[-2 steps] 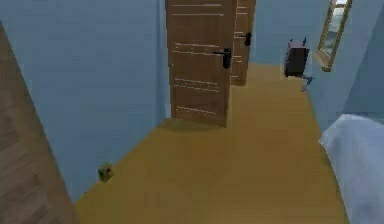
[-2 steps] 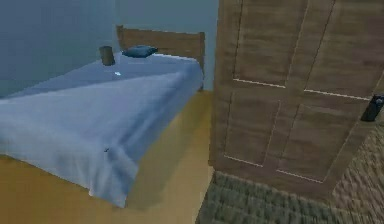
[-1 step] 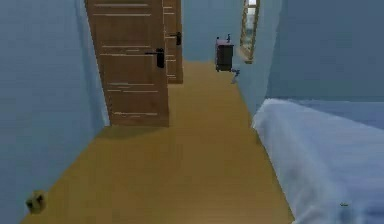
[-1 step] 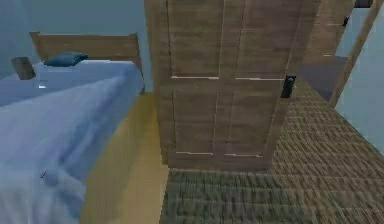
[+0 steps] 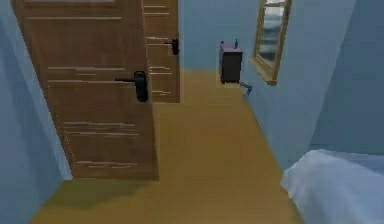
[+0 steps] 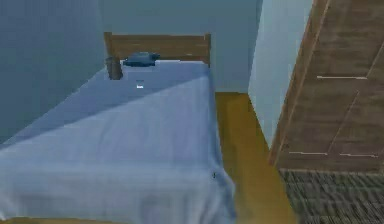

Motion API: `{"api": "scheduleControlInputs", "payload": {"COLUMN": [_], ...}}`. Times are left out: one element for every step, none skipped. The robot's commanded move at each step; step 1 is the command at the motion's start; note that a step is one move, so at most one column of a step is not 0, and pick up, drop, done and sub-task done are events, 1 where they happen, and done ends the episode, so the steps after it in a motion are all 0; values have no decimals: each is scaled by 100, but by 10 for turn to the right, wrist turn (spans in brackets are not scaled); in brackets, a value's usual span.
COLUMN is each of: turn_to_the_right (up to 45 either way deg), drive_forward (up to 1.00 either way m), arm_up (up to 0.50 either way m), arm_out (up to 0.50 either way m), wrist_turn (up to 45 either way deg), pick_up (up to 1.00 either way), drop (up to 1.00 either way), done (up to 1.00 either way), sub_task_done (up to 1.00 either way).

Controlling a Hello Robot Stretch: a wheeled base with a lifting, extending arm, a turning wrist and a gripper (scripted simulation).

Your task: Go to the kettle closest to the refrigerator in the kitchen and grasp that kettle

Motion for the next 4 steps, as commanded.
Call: {"api": "scheduleControlInputs", "payload": {"turn_to_the_right": [0,0,120,0], "drive_forward": [100,85,0,15], "arm_up": [0,0,0,0], "arm_out": [0,0,0,0], "wrist_turn": [0,0,0,0], "pick_up": [0,0,0,0], "drop": [0,0,0,0], "done": [0,0,0,0], "sub_task_done": [0,0,0,0]}}
